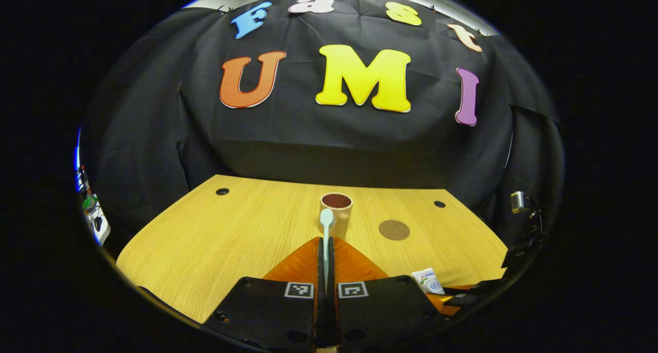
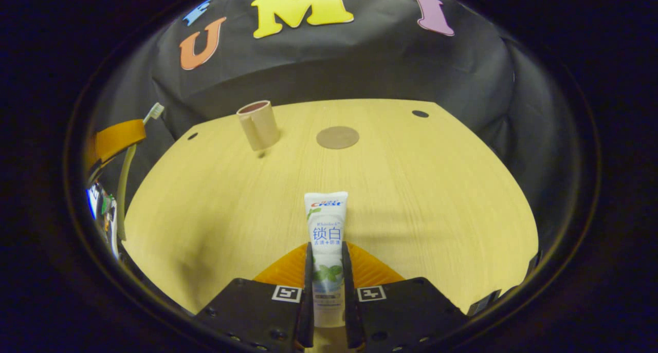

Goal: Put the toothbrush and toothpaste on the desktop into the cup, then pick up the cup and place it on the coaster on the desktop.

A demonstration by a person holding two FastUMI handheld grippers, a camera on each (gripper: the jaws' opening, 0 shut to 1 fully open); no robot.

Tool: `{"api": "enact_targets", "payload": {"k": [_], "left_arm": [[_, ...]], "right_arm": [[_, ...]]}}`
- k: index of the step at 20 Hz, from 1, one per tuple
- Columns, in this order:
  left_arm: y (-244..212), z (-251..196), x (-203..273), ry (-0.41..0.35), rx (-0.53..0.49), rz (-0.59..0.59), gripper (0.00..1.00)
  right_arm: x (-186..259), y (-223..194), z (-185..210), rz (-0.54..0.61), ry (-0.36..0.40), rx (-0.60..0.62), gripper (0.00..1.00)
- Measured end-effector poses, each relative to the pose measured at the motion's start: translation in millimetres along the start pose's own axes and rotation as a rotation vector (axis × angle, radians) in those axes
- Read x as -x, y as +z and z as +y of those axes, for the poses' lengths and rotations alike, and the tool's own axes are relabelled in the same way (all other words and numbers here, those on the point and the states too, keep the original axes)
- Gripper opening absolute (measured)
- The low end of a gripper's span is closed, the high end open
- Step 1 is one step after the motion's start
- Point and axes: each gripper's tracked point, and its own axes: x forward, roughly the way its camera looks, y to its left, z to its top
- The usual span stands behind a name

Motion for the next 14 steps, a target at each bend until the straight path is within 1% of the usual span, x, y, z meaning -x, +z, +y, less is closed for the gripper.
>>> {"api": "enact_targets", "payload": {"k": [4,7,10,14], "left_arm": [[32.6,0.7,-35.1,-0.005,0.022,-0.065,0.03],[49.5,-4.6,-69.1,-0.023,0.022,-0.107,0.03],[64.1,-10.8,-105.8,-0.044,0.012,-0.157,0.03],[73.9,-18.6,-154.9,-0.053,0.004,-0.225,0.03]], "right_arm": [[27.4,36.4,-6.2,-0.073,0.005,0.032,0.24],[40.7,53.1,-15.8,-0.102,0.001,0.036,0.24],[44.2,59.5,-24.6,-0.100,-0.004,0.018,0.24],[34.3,50.1,-48.2,-0.047,-0.034,0.000,0.24]]}}
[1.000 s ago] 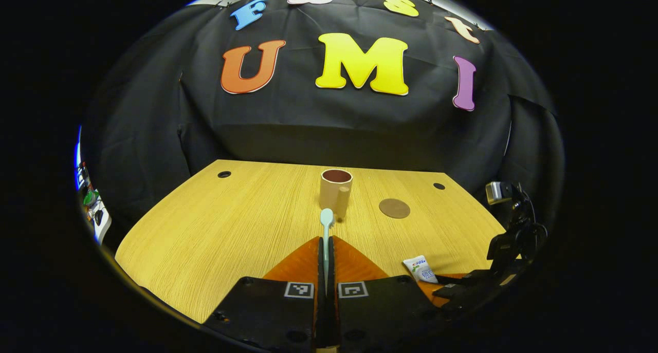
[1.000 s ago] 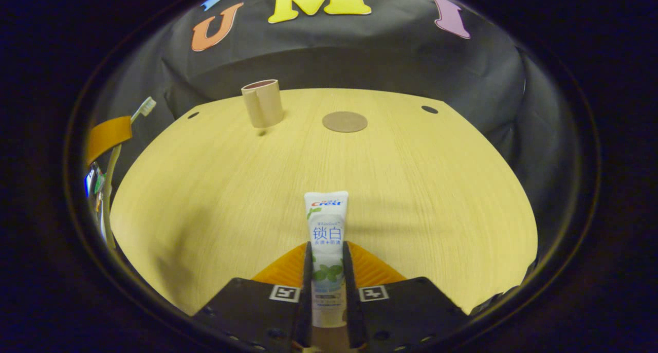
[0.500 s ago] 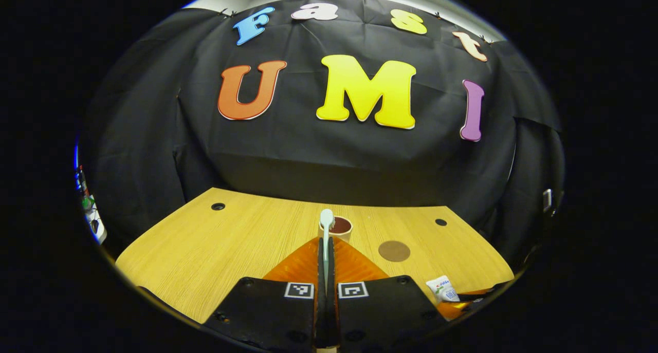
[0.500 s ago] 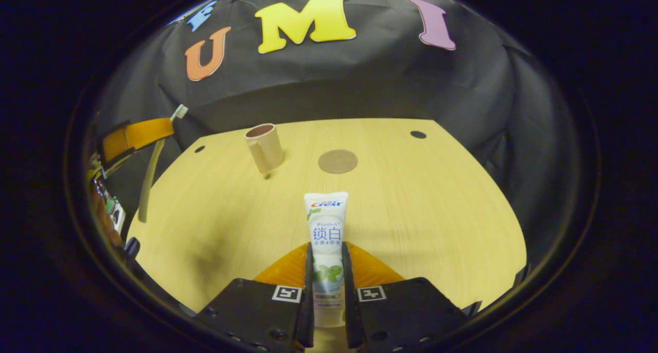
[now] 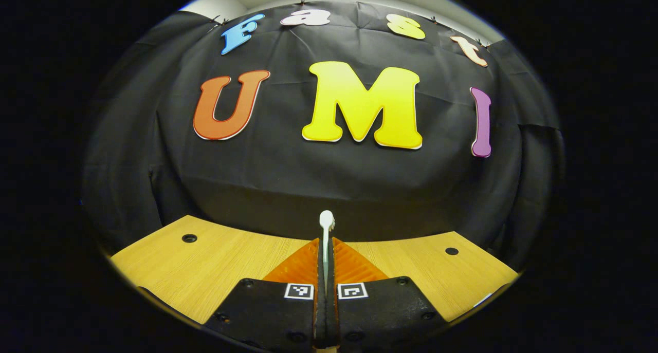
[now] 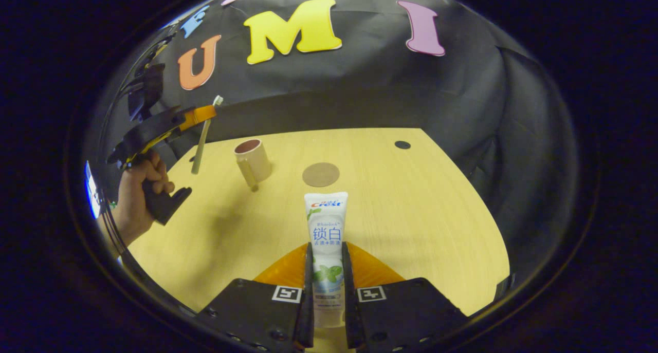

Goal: Put the toothbrush and toothpaste on the desktop into the cup, then pick up the cup and place it on the coaster on the desktop.

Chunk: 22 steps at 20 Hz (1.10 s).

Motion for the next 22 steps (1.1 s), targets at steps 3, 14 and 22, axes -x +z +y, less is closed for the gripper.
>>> {"api": "enact_targets", "payload": {"k": [3,14,22], "left_arm": [[-2.5,-0.7,-31.5,0.007,-0.003,-0.031,0.03],[17.1,0.9,-89.8,-0.014,0.031,-0.157,0.03],[17.5,-4.3,-107.2,-0.050,0.032,-0.195,0.03]], "right_arm": [[-6.0,-5.5,-9.1,0.021,-0.010,0.020,0.24],[-37.4,-18.3,4.6,0.124,0.045,-0.036,0.24],[-51.9,-22.0,15.9,0.155,0.062,-0.068,0.24]]}}
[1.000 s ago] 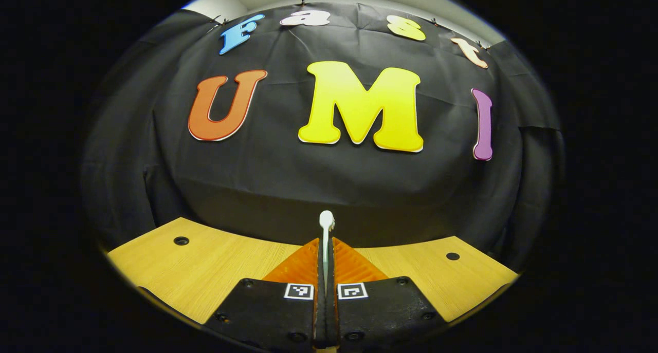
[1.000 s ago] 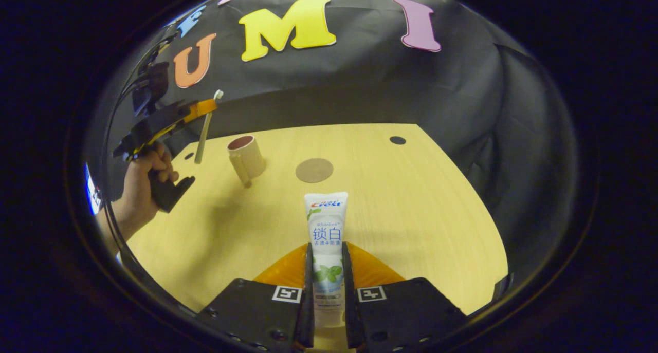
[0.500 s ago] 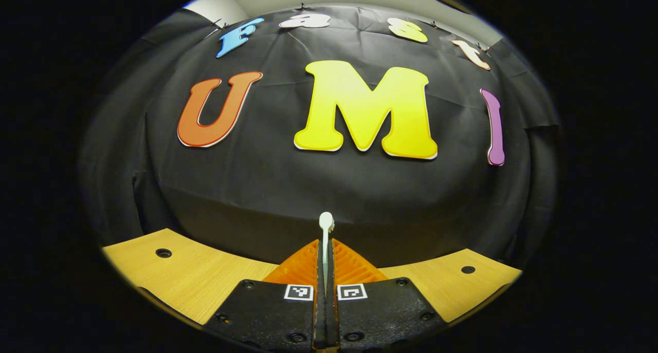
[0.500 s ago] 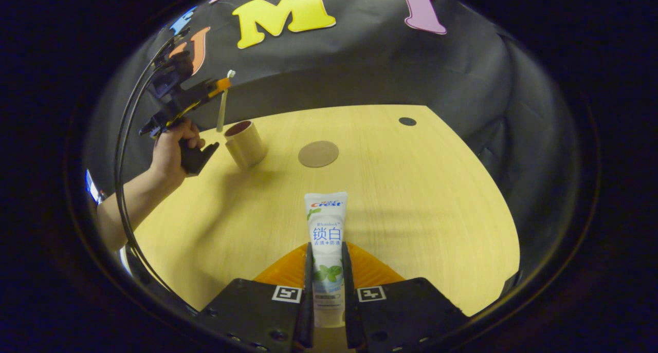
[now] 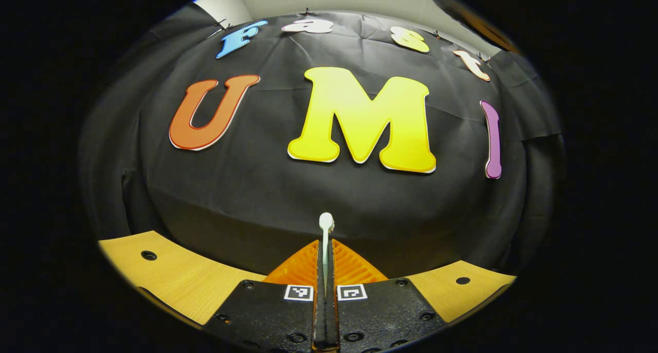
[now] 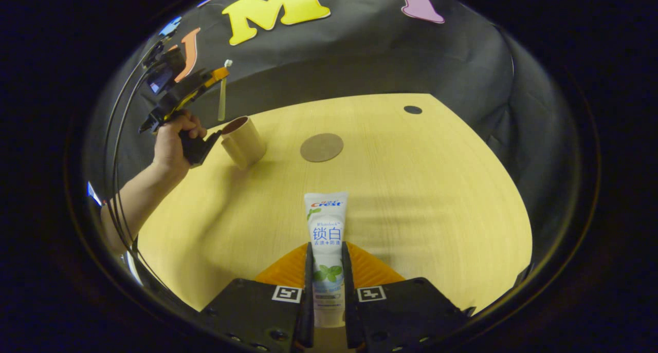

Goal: Put the toothbrush and toothpaste on the desktop into the cup, then pick up the cup and place it on the coaster on the desktop.

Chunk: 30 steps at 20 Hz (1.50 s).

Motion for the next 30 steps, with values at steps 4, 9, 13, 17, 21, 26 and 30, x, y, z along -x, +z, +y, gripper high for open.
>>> {"api": "enact_targets", "payload": {"k": [4,9,13,17,21,26,30], "left_arm": [[-14.0,6.4,-8.3,0.007,-0.016,0.014,0.03],[-15.6,10.1,-9.4,0.010,-0.011,0.009,0.04],[-18.6,9.8,-4.5,0.006,0.015,0.025,0.05],[-21.2,12.1,0.6,0.016,0.027,0.045,0.07],[-16.0,12.1,10.1,0.025,0.040,0.048,0.14],[1.8,10.0,29.9,0.017,0.022,0.037,0.60],[21.6,20.5,49.9,0.058,0.001,0.029,0.93]], "right_arm": [[-4.5,3.7,-0.3,0.007,-0.005,0.006,0.24],[-10.1,9.9,-0.3,0.011,-0.015,-0.004,0.24],[-8.6,11.3,1.6,0.006,-0.015,0.002,0.24],[-7.1,12.7,1.4,0.000,-0.016,-0.002,0.24],[-4.4,11.9,1.4,-0.016,-0.022,-0.001,0.24],[6.7,25.3,6.0,-0.085,-0.002,0.029,0.24],[8.5,65.6,29.7,-0.181,0.041,0.076,0.24]]}}
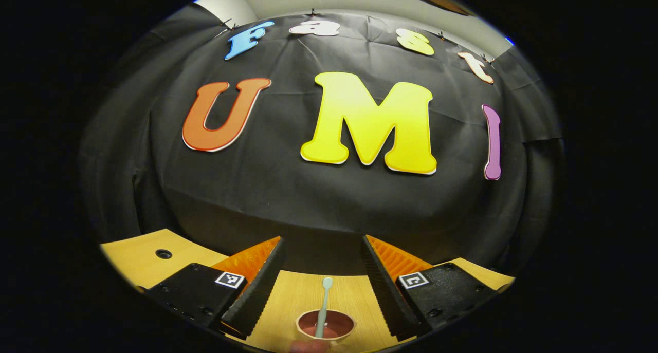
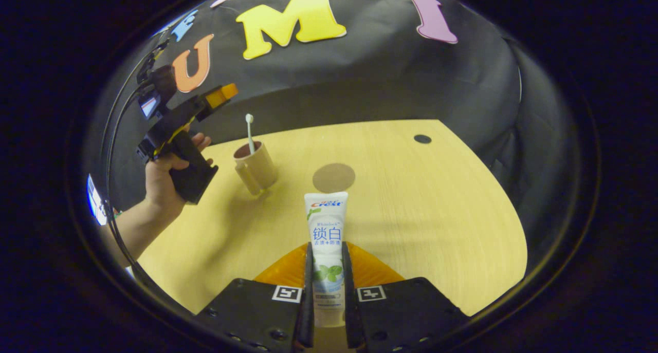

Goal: Put the toothbrush and toothpaste on the desktop into the cup, then pick up the cup and place it on the coaster on the desktop.

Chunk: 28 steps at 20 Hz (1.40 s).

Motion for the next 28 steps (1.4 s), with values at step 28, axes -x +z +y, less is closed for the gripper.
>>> {"api": "enact_targets", "payload": {"k": [28], "left_arm": [[0.9,82.8,139.3,0.179,-0.108,0.172,0.98]], "right_arm": [[-177.9,193.1,209.9,-0.625,0.305,0.136,0.30]]}}
